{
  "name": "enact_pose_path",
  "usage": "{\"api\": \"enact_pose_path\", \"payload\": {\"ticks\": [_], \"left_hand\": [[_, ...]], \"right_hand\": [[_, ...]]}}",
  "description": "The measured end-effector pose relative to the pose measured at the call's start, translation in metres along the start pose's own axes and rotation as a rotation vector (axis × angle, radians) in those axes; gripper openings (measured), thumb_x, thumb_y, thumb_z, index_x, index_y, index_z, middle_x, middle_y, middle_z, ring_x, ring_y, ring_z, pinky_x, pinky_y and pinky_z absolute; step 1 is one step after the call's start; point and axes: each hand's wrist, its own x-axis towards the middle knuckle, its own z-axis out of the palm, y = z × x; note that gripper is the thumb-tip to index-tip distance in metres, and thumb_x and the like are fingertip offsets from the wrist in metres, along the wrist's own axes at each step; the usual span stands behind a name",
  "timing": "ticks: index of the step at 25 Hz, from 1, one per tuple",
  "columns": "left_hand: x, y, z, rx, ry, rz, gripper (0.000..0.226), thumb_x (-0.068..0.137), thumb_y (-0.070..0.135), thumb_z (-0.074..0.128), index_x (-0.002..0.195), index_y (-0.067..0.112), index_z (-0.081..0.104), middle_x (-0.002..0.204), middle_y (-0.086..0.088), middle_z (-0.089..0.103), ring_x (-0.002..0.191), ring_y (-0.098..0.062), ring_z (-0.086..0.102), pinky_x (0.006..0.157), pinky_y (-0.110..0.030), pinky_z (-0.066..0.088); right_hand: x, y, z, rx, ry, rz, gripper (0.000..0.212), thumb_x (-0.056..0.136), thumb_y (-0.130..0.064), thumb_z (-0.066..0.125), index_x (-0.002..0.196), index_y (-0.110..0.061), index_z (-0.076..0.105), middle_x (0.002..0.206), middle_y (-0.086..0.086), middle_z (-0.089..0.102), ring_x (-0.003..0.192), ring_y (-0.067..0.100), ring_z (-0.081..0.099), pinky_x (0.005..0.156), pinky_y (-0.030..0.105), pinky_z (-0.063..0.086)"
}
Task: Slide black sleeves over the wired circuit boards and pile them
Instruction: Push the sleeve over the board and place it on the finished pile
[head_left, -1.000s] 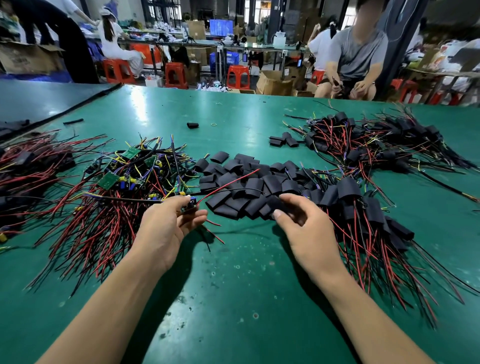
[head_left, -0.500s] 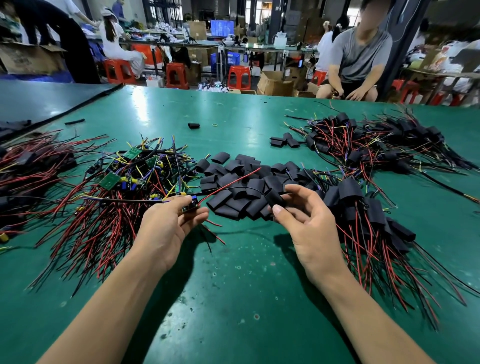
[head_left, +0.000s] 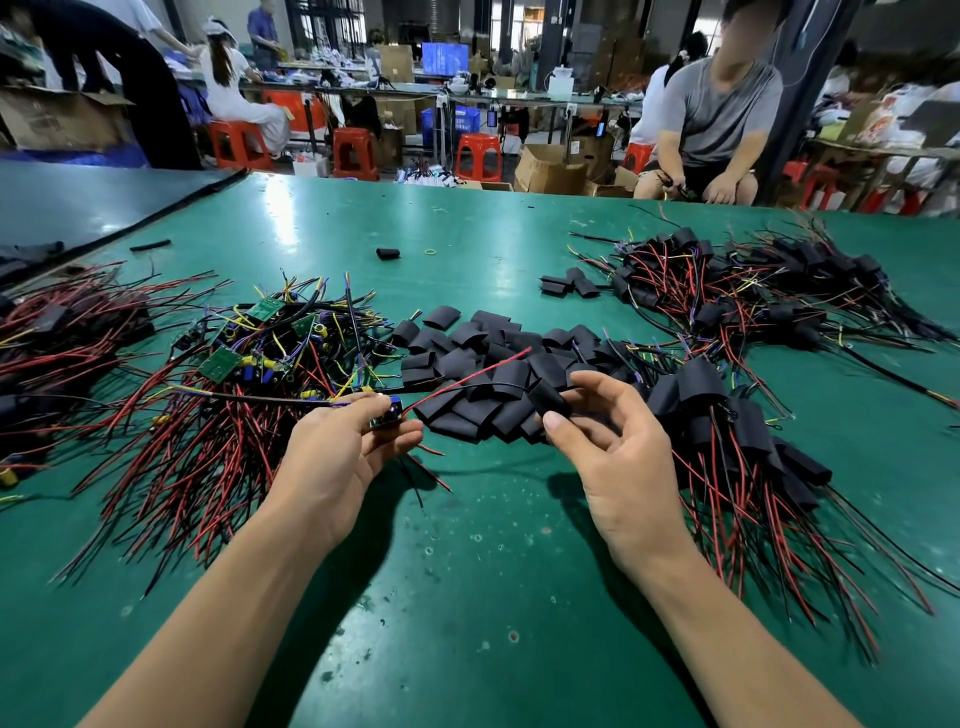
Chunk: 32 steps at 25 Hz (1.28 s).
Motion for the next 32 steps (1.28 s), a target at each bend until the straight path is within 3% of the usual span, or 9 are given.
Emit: {"api": "enact_pose_path", "payload": {"ticks": [5, 12, 16, 21, 25, 28, 32], "left_hand": [[-0.001, -0.001, 0.001, 0.064, -0.051, -0.019, 0.012, 0.094, -0.003, 0.056, 0.105, 0.001, 0.054, 0.086, -0.019, 0.059, 0.061, -0.028, 0.071, 0.053, -0.028, 0.058], [-0.001, -0.002, 0.000, 0.133, -0.070, -0.020, 0.011, 0.092, -0.003, 0.057, 0.103, -0.001, 0.055, 0.087, -0.019, 0.058, 0.059, -0.028, 0.069, 0.053, -0.028, 0.058], [-0.002, -0.001, -0.001, 0.141, -0.061, -0.017, 0.020, 0.091, -0.001, 0.059, 0.110, -0.003, 0.054, 0.092, -0.020, 0.057, 0.058, -0.026, 0.069, 0.053, -0.028, 0.058], [-0.007, 0.002, 0.002, 0.099, -0.094, -0.031, 0.011, 0.090, 0.003, 0.064, 0.098, 0.001, 0.057, 0.084, -0.019, 0.063, 0.056, -0.023, 0.067, 0.052, -0.026, 0.057], [-0.018, 0.001, 0.010, 0.030, -0.167, -0.126, 0.023, 0.086, 0.014, 0.070, 0.103, 0.002, 0.061, 0.082, -0.013, 0.073, 0.059, -0.017, 0.068, 0.053, -0.021, 0.057], [-0.028, -0.001, 0.019, -0.033, -0.278, -0.196, 0.034, 0.075, 0.021, 0.073, 0.102, 0.003, 0.063, 0.089, -0.015, 0.075, 0.062, -0.016, 0.071, 0.052, -0.020, 0.056], [-0.037, -0.001, 0.025, -0.123, -0.438, -0.231, 0.030, 0.078, 0.014, 0.068, 0.104, 0.001, 0.061, 0.095, -0.019, 0.075, 0.074, -0.023, 0.075, 0.057, -0.024, 0.059]], "right_hand": [[0.005, -0.001, -0.003, 0.063, 0.090, 0.007, 0.035, 0.084, 0.002, 0.074, 0.109, -0.020, 0.063, 0.099, -0.004, 0.070, 0.086, 0.006, 0.070, 0.080, 0.018, 0.054], [0.004, -0.005, -0.004, 0.099, 0.092, 0.013, 0.035, 0.085, 0.004, 0.073, 0.112, -0.016, 0.062, 0.107, 0.006, 0.070, 0.088, 0.005, 0.069, 0.077, 0.015, 0.053], [0.003, -0.009, -0.005, 0.115, 0.028, 0.019, 0.041, 0.084, 0.007, 0.072, 0.117, -0.014, 0.060, 0.108, 0.004, 0.072, 0.094, 0.006, 0.069, 0.082, 0.015, 0.052], [0.002, -0.009, -0.003, 0.168, -0.080, 0.101, 0.050, 0.081, 0.008, 0.073, 0.123, -0.016, 0.057, 0.103, 0.005, 0.074, 0.090, 0.012, 0.066, 0.082, 0.021, 0.053], [0.002, -0.015, 0.002, 0.547, -0.090, 0.321, 0.070, 0.066, -0.003, 0.077, 0.130, -0.010, 0.052, 0.096, 0.004, 0.074, 0.075, 0.012, 0.065, 0.064, 0.020, 0.053], [0.005, -0.020, -0.001, 0.777, -0.061, 0.414, 0.073, 0.062, -0.005, 0.076, 0.131, -0.008, 0.053, 0.093, 0.006, 0.073, 0.070, 0.014, 0.068, 0.061, 0.022, 0.056], [0.003, -0.020, 0.003, 0.777, -0.087, 0.418, 0.068, 0.065, -0.007, 0.074, 0.130, -0.010, 0.054, 0.096, 0.008, 0.075, 0.073, 0.014, 0.071, 0.066, 0.023, 0.059]]}}
